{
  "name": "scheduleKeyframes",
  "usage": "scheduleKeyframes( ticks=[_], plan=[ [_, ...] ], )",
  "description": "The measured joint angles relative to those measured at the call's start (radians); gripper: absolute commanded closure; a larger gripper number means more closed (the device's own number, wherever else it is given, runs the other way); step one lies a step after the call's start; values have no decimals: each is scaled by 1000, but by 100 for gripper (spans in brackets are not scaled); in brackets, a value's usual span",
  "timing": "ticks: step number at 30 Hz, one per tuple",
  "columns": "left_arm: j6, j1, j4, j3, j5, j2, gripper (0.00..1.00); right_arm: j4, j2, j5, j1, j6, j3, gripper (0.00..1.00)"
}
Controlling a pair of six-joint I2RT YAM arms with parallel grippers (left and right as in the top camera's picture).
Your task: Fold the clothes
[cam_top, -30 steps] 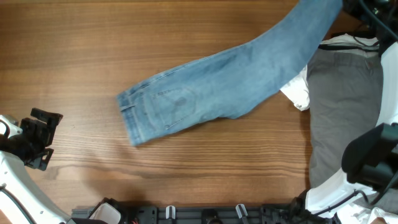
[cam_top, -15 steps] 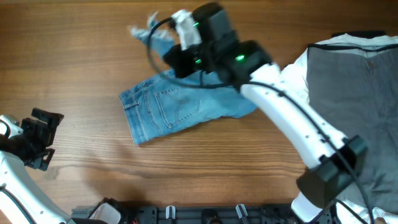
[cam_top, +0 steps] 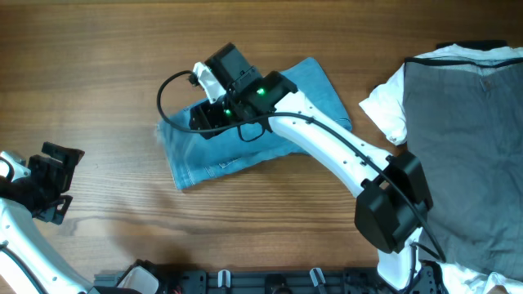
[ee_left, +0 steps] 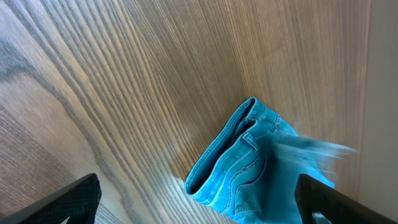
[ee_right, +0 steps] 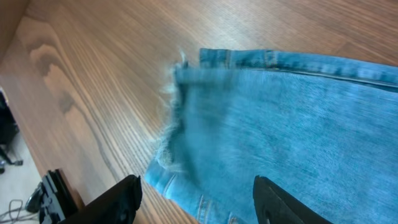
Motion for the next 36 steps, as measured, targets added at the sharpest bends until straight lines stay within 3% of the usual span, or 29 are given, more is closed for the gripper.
scheduleKeyframes(
  ticks=[2, 3, 6, 8, 11, 15, 18, 19, 20, 23, 26, 29, 30, 32, 35, 36],
  plan=[
    [0, 0, 0, 0, 0, 0, 0, 0, 0, 2, -10, -4, 0, 37],
    [0, 0, 0, 0, 0, 0, 0, -1, 0, 3, -27, -4, 0, 46],
    [5, -3, 0, 0, 4, 0, 1, -16, -1, 12, -130, 24, 0, 89],
    [35, -52, 2, 0, 28, 0, 1, -48, -1, 16, -204, 85, 0, 91],
    [84, -256, 27, 0, 43, 1, 3, -125, -1, 24, -357, 192, 0, 89],
    [106, -542, 138, 5, 48, 44, 12, -274, 1, 52, -550, 221, 0, 95],
    [102, -724, 219, 7, -7, 158, 18, -377, 48, 78, -613, 217, 3, 95],
    [97, -769, 238, 8, -28, 212, 17, -415, 92, 81, -619, 210, 4, 95],
    [93, -798, 245, 8, -40, 259, 0, -446, 143, 84, -620, 205, 4, 96],
    [46, -836, 272, 8, -93, 397, 0, -494, 292, 74, -620, 184, 9, 96],
    [10, -838, 287, 8, -130, 530, 0, -494, 294, 54, -638, 173, 12, 96],
    [-3, -838, 334, 8, -139, 603, 32, -473, 276, 20, -684, 71, 12, 90],
    [-14, -838, 371, 9, -155, 613, 44, -452, 242, 21, -690, 36, 11, 82],
    [-39, -838, 378, 11, -193, 625, 47, -375, 39, 51, -700, -26, 18, 59],
    [-53, -845, 370, 13, -267, 627, 50, -293, -79, 116, -700, -53, 44, 18],
    [-54, -844, 364, 14, -296, 627, 50, -275, -77, 130, -700, -56, 43, 11]
  ],
)
